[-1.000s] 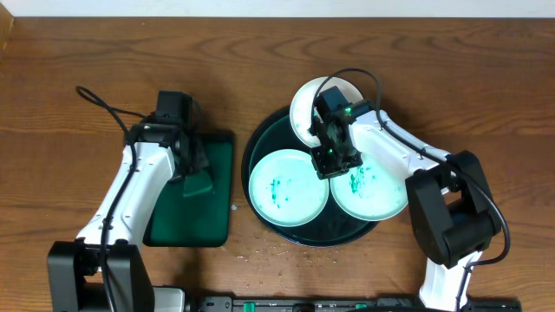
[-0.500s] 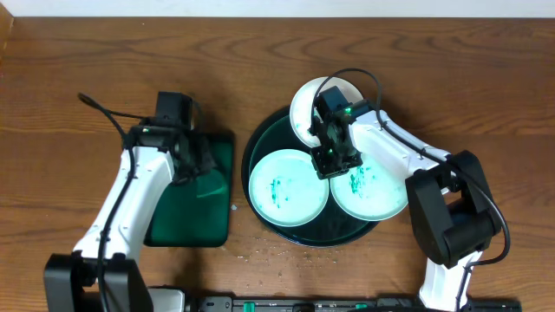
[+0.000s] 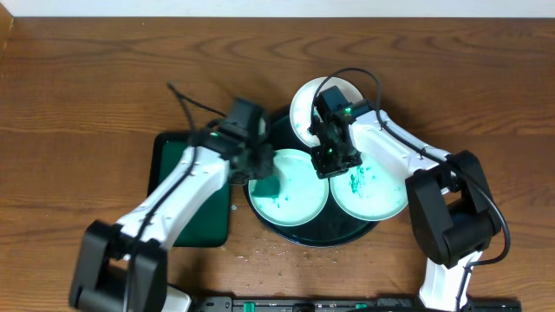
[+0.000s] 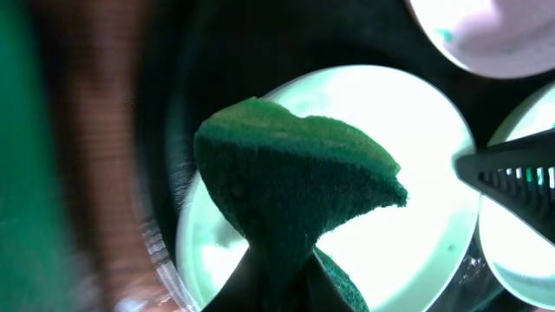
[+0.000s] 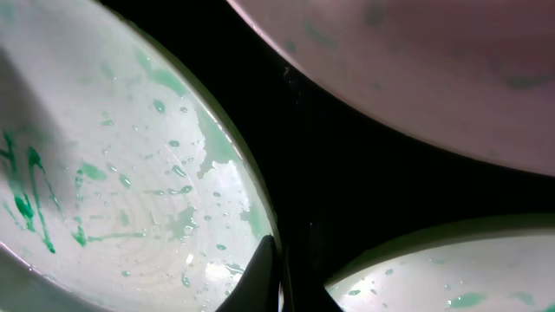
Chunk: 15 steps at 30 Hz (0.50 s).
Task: Clean dirty plates on tray and stack at the side
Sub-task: 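Carry the sponge with the left gripper onto the left plate, then scrub the left plate with the sponge in the left gripper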
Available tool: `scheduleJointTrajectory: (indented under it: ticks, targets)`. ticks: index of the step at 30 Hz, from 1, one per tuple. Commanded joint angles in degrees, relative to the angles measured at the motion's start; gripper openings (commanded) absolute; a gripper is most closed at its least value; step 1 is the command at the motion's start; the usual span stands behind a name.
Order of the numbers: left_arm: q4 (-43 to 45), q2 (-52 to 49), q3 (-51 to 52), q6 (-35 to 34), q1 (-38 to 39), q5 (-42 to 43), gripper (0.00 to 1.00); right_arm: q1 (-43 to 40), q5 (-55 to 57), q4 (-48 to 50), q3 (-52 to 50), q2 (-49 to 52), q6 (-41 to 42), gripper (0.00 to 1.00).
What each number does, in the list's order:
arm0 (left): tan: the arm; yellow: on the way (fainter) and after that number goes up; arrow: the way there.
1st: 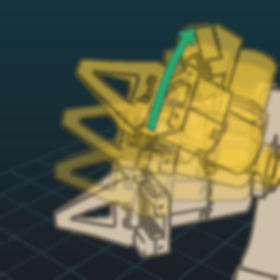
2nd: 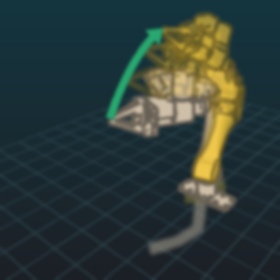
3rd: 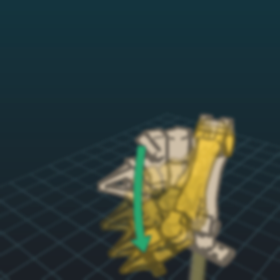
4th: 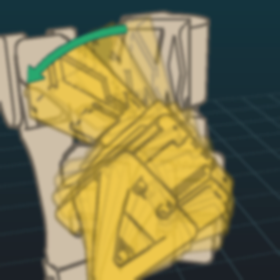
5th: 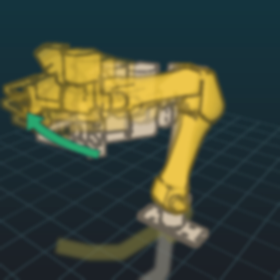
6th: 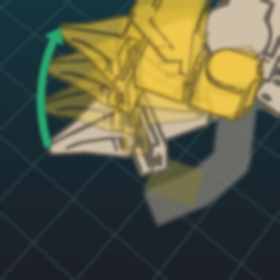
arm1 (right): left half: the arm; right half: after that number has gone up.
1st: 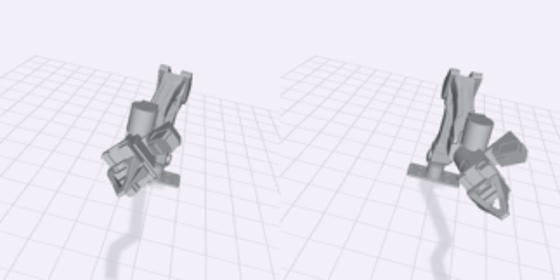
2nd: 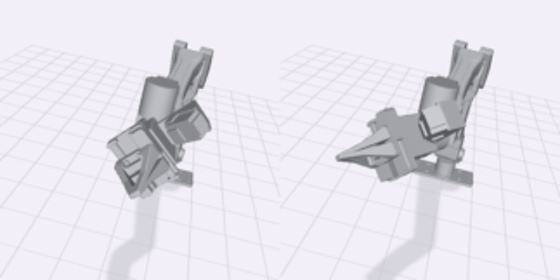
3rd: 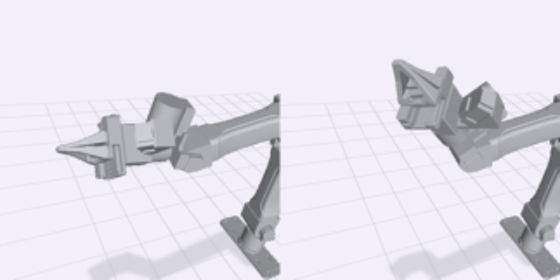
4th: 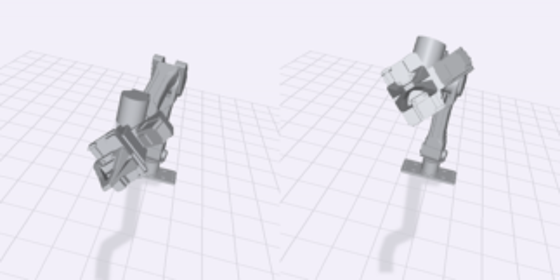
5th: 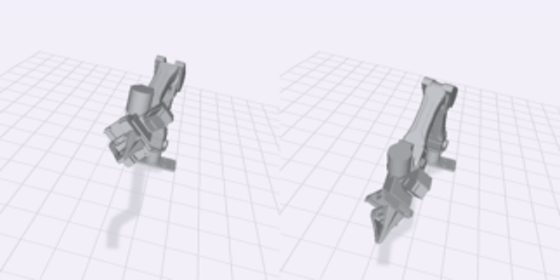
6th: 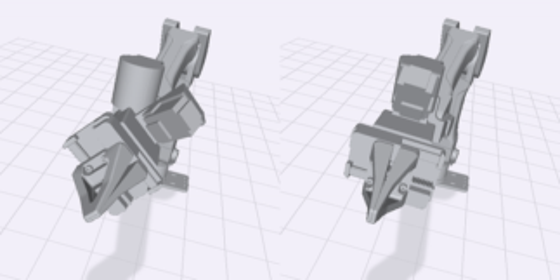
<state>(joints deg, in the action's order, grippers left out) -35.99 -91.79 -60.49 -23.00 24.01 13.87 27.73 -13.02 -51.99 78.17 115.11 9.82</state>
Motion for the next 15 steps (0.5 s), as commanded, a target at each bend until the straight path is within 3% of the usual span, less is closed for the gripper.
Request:
scheduleJointTrajectory:
  ticks: [1,9,15]
  targets:
    - [2.5,-5.0,-1.9,-5.2,3.0,0.7,0.07,0.9,-1.0,0.0,-0.2,0.3,-0.7,0.01]
    - [8.1,-17.4,-1.9,-8.2,5.8,7.6,0.07,0.9,-1.0,-0.3,-0.2,0.3,-0.7,0.01]
    - [11.1,-19.0,-1.9,-7.6,5.9,15.4,0.07,0.9,-1.0,-0.3,-0.2,0.3,-0.7,0.01]
